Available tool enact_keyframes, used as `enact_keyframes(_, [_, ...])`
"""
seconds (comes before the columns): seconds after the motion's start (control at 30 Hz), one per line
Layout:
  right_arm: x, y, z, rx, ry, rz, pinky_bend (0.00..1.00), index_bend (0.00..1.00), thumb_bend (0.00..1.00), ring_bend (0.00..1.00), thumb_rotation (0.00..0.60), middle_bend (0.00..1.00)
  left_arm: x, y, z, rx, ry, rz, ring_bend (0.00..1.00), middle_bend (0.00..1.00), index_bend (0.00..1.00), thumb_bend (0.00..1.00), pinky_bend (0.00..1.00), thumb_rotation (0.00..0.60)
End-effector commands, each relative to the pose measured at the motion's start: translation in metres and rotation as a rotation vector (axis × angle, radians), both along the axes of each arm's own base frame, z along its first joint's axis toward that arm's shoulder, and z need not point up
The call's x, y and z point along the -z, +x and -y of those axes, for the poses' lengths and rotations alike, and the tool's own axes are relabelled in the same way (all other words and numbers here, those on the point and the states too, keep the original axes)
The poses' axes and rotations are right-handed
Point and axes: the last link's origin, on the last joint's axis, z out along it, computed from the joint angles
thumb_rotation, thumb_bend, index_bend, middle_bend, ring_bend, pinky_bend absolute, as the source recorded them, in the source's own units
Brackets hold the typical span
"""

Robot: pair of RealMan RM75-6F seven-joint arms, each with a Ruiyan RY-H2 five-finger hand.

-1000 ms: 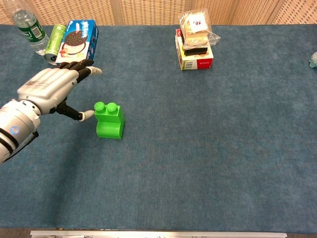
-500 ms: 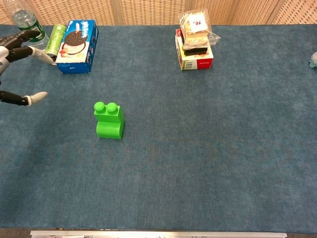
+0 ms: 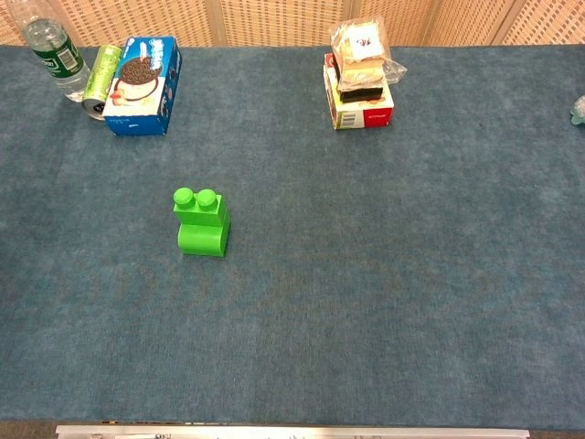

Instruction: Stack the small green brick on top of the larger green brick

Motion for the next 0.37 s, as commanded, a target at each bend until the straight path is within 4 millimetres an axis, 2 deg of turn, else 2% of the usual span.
enact_keyframes(0.03, [0.0041, 0.0006, 0.0016, 0.006, 0.009, -0.009, 0.32, 0.22, 0.25, 0.12, 0.600, 0.24, -0.0024, -0.0136, 0.0064, -0.040, 0.034, -0.035, 0.00, 0.00, 0.38, 0.25, 0.00, 0.600])
enact_keyframes(0.13, [0.0075, 0.0014, 0.0032, 0.008, 0.020, -0.019, 0.32, 0.22, 0.25, 0.12, 0.600, 0.24, -0.0038, -0.0186, 0.0068, -0.065, 0.031, -0.098, 0.00, 0.00, 0.41, 0.25, 0.00, 0.600])
enact_keyframes(0.37, [0.0106, -0.0015, 0.0102, 0.027, 0.047, -0.022, 0.32, 0.22, 0.25, 0.12, 0.600, 0.24, -0.0038, -0.0220, 0.0016, -0.086, 0.032, -0.100, 0.00, 0.00, 0.44, 0.25, 0.03, 0.600])
